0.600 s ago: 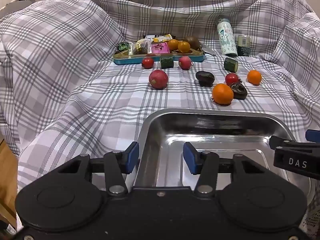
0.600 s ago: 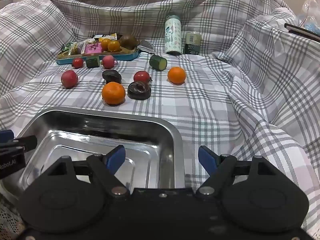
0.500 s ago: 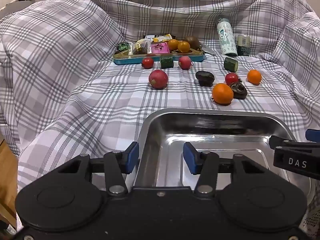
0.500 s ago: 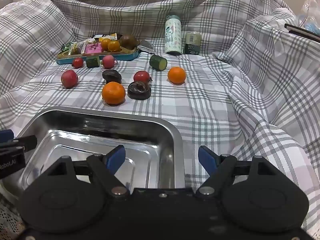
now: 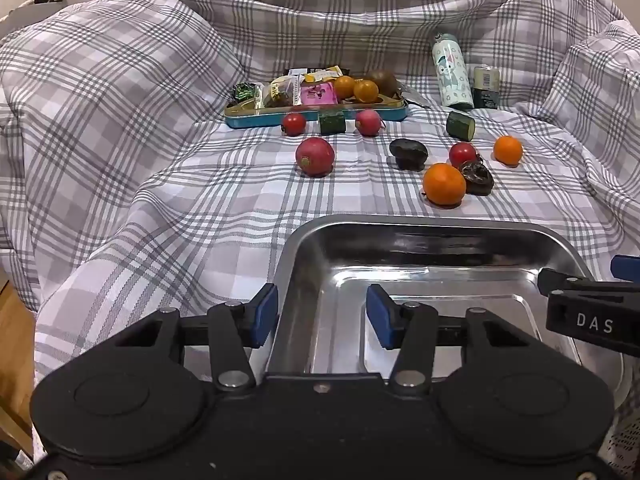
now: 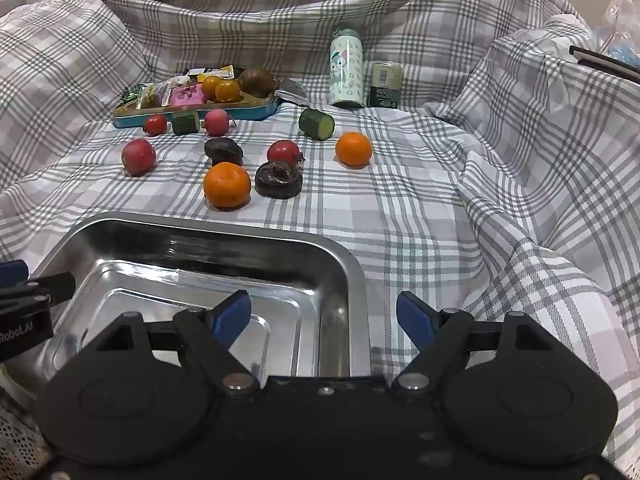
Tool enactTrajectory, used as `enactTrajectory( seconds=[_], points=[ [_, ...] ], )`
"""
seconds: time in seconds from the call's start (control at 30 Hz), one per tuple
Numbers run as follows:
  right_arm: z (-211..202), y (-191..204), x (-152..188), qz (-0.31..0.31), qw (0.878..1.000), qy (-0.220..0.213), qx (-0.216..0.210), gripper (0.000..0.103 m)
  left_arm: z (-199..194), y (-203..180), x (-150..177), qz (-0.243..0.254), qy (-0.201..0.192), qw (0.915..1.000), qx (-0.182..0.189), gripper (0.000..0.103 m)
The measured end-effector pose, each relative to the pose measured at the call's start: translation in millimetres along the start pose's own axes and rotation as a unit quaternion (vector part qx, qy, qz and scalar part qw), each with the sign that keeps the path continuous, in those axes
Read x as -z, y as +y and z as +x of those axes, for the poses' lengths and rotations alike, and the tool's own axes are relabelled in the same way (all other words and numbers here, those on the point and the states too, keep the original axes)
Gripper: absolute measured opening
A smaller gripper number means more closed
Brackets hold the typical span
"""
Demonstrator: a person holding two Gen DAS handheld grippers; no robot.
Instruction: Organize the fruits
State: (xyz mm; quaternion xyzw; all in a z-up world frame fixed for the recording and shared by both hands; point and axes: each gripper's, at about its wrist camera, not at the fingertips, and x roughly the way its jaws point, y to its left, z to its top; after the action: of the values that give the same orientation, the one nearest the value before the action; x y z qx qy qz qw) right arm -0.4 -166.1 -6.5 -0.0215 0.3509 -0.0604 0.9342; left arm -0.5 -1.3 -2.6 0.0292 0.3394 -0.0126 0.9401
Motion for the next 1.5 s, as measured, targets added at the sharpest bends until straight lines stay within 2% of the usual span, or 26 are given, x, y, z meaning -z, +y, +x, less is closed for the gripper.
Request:
enactTrajectory(
  seconds=[1.5],
  points=[
    [-3.3, 2.6, -0.1, -0.008, 1.000, -0.005, 0.000, 0.082, 0.6, -0.9, -0.8, 0.001, 0.003, 1.0000, 0.000, 0.057]
  ],
)
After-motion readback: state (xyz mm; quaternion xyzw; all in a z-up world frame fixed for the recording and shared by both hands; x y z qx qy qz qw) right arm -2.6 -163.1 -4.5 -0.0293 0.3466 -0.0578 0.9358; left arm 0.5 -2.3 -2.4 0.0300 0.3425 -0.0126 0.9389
